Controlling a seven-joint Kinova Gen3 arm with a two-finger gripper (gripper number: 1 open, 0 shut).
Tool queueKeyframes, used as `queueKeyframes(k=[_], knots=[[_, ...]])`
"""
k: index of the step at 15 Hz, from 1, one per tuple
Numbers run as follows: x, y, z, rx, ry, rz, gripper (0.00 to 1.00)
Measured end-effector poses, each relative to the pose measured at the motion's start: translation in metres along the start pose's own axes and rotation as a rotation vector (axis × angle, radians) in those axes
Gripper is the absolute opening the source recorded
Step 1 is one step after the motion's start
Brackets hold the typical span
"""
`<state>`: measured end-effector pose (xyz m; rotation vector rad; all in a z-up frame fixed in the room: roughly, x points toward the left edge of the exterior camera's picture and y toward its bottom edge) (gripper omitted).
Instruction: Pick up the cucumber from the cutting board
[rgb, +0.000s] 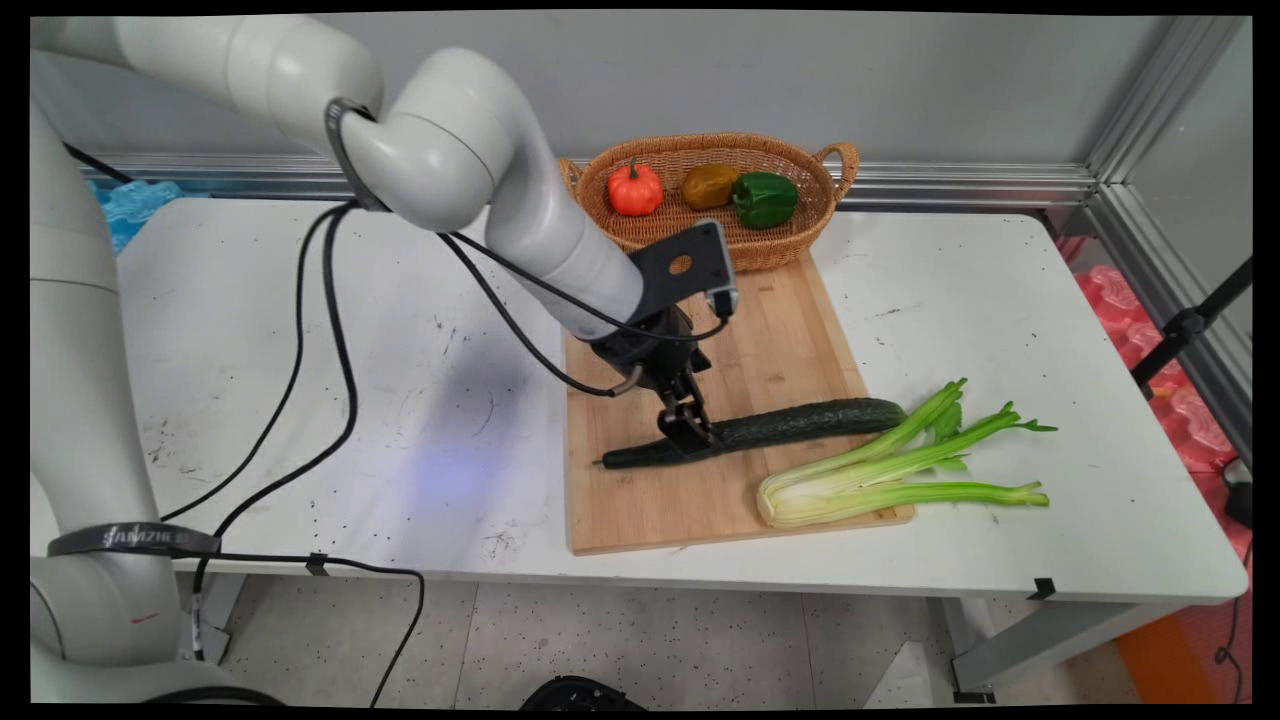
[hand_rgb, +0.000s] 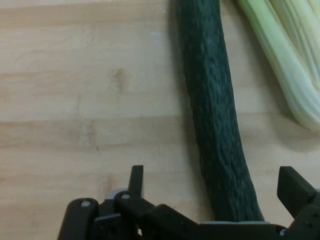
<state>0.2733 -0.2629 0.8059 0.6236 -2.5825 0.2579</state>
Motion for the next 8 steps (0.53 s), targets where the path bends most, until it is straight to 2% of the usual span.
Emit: queueKeyframes(k=[8], knots=[[0.006,0.002,0.029,-0.025,0.019,-0.066,1.00]])
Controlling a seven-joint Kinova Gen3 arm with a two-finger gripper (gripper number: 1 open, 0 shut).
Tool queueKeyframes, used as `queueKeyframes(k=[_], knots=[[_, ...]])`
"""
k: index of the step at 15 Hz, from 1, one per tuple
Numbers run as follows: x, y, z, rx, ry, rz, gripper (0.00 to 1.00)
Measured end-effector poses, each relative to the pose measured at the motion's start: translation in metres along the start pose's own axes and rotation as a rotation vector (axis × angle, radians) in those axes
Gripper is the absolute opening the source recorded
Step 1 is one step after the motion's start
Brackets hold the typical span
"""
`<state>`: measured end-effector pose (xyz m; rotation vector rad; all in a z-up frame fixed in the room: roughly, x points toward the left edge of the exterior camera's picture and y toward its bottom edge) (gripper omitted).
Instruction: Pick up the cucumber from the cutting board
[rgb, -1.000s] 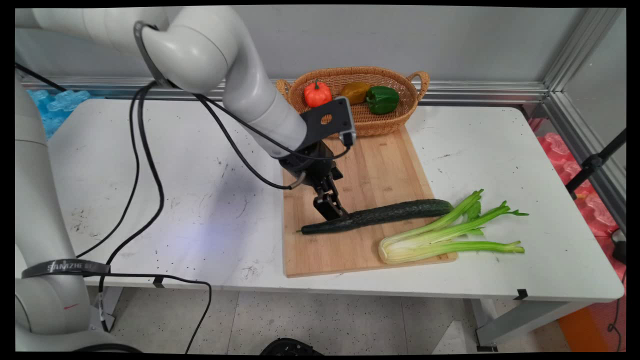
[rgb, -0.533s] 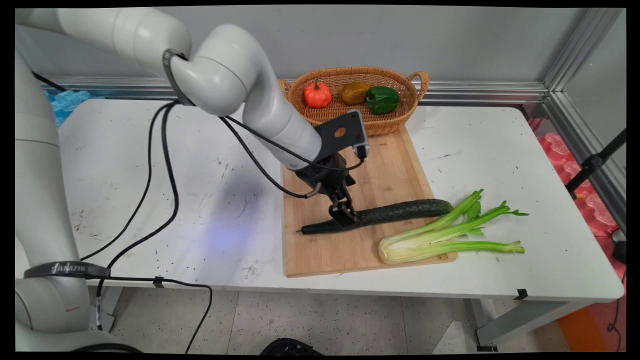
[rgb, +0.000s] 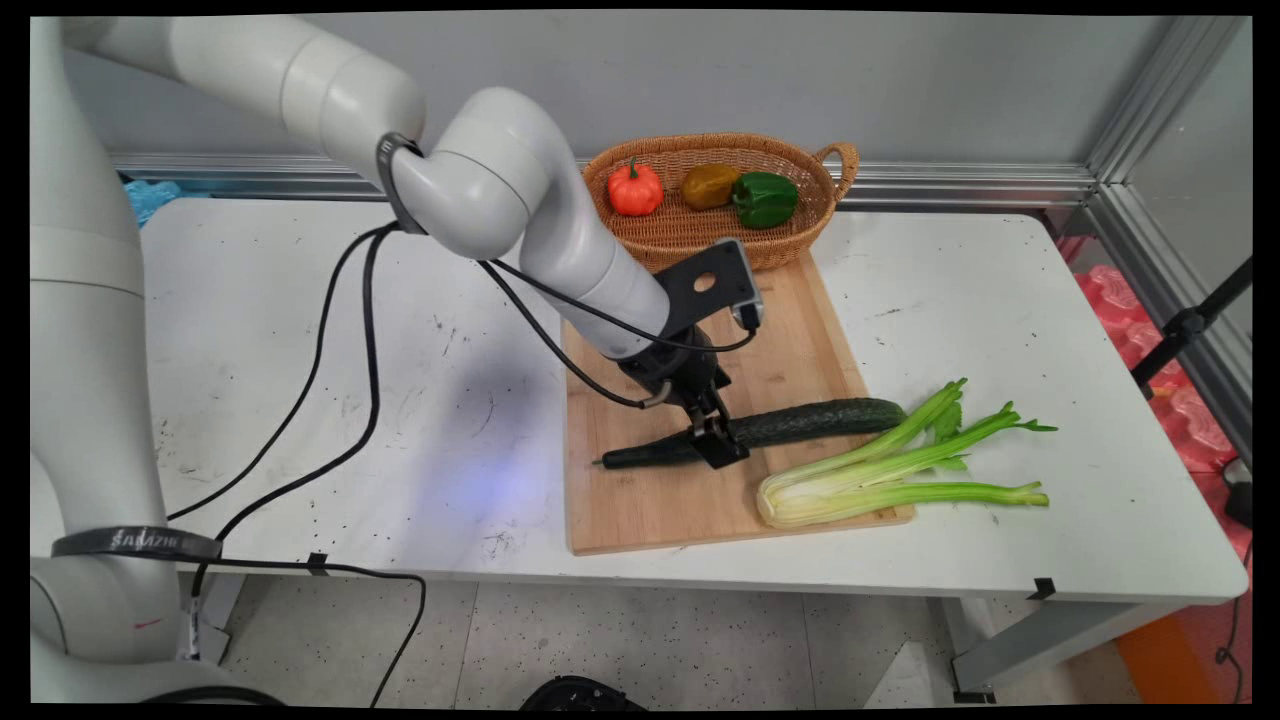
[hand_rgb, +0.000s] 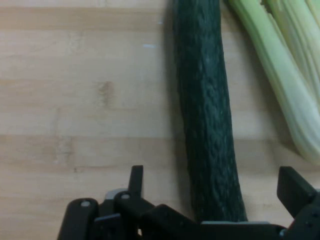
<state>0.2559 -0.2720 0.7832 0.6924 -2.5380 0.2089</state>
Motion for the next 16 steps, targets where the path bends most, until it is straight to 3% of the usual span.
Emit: queueKeyframes(k=[16], knots=[[-0.003,-0.007,0.025,-0.013,-0.006,-0.090,1.00]])
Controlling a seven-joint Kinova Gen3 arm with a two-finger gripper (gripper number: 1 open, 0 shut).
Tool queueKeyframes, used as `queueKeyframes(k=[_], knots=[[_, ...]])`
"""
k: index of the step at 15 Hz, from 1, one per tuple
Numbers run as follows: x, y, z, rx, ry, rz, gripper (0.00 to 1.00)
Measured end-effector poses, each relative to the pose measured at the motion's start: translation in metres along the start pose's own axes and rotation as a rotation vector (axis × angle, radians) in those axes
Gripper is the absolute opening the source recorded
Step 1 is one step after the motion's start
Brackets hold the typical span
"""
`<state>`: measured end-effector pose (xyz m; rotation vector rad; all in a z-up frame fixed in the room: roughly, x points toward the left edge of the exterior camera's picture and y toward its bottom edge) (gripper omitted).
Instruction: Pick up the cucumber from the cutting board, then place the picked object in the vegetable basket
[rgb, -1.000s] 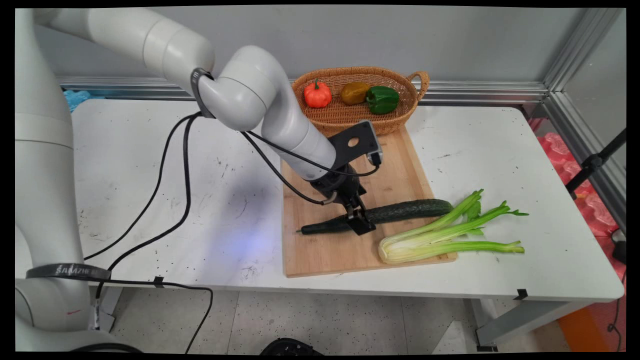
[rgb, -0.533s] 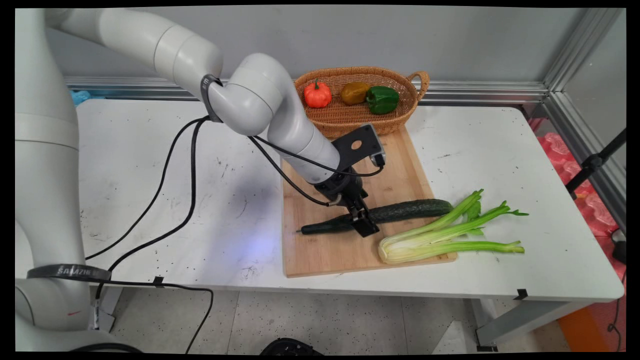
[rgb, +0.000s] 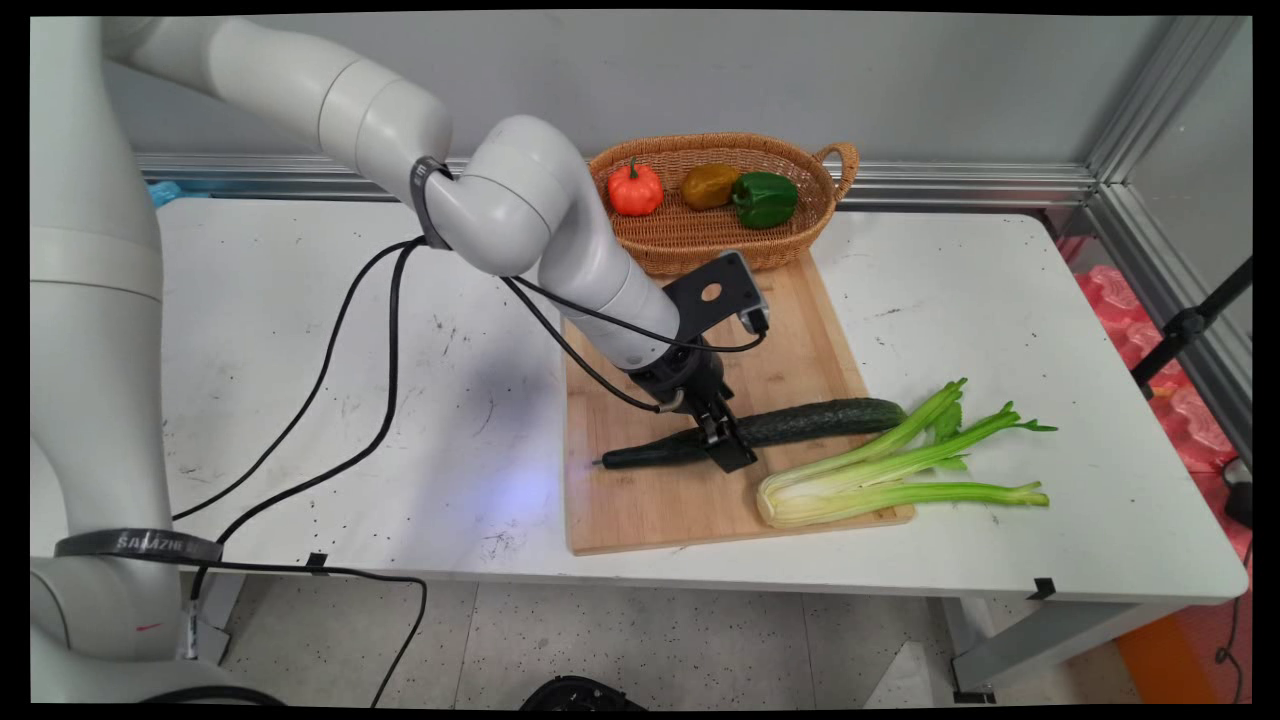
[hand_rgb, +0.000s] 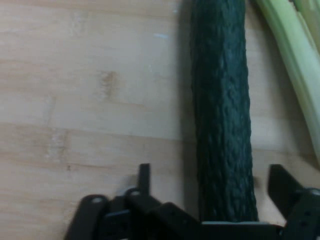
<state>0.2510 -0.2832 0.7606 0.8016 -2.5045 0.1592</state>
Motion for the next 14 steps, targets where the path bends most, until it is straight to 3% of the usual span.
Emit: queueKeyframes(k=[1,14], knots=[[0.000,0.000,0.001,-0.002,0.000,-0.002,0.00],[0.012,-0.011,-0.009,-0.011,0.018,-0.030,0.00]])
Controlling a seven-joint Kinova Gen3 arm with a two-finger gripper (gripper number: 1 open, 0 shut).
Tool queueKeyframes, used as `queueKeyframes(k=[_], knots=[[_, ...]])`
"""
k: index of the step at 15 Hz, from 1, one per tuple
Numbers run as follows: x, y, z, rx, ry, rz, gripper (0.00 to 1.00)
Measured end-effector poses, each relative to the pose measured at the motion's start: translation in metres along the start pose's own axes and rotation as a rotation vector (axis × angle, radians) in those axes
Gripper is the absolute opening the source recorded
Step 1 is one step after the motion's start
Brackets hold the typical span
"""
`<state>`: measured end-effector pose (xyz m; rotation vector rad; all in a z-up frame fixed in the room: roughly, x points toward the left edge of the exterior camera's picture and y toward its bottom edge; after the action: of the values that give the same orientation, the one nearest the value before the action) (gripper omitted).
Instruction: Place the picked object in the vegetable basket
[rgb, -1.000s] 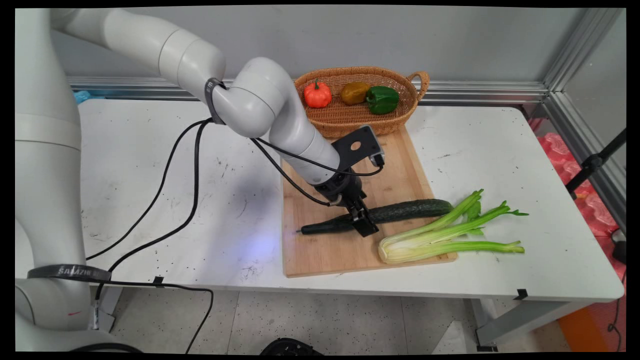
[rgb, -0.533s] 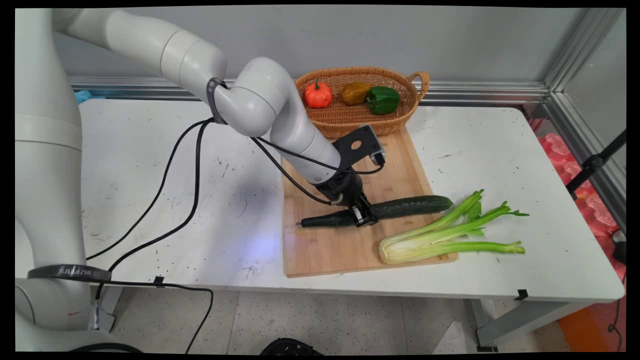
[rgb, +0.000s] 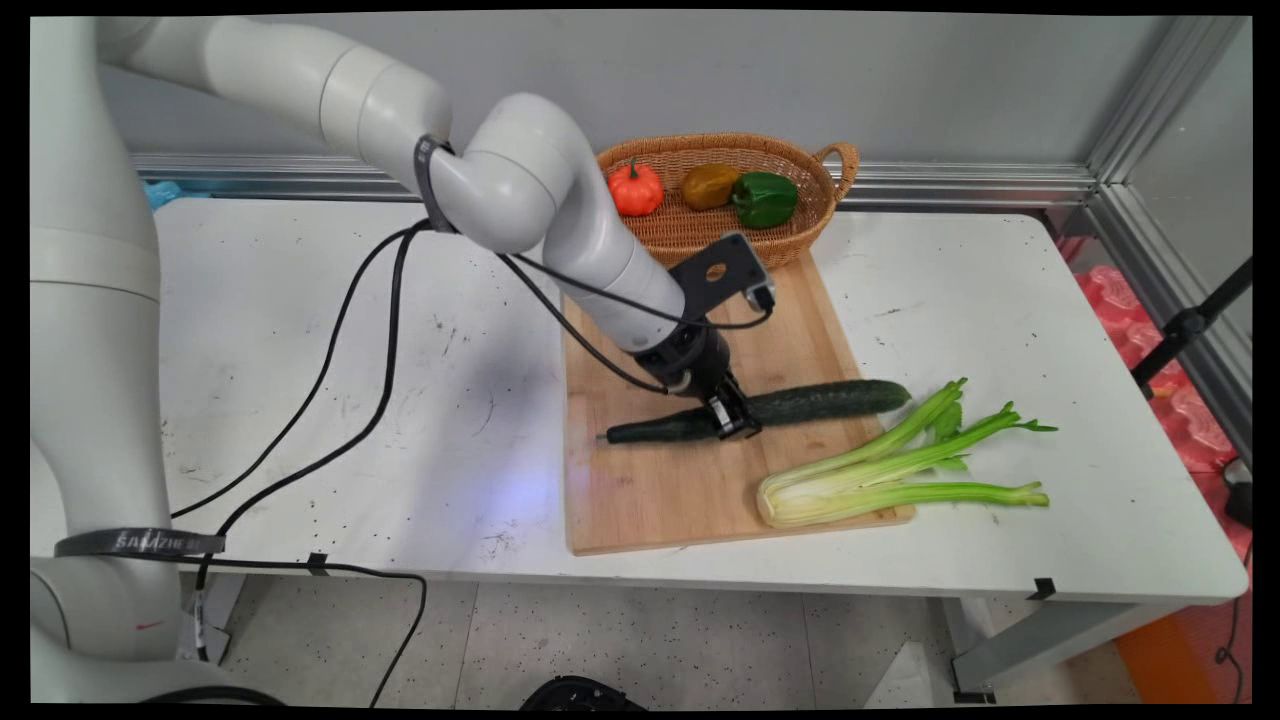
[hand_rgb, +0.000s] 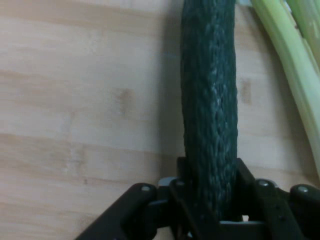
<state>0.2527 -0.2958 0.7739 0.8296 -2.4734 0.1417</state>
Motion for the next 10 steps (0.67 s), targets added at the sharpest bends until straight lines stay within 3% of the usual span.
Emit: queueKeyframes(k=[10], knots=[[0.028,-0.024,-0.035,0.006,0.032,0.008,0.00]])
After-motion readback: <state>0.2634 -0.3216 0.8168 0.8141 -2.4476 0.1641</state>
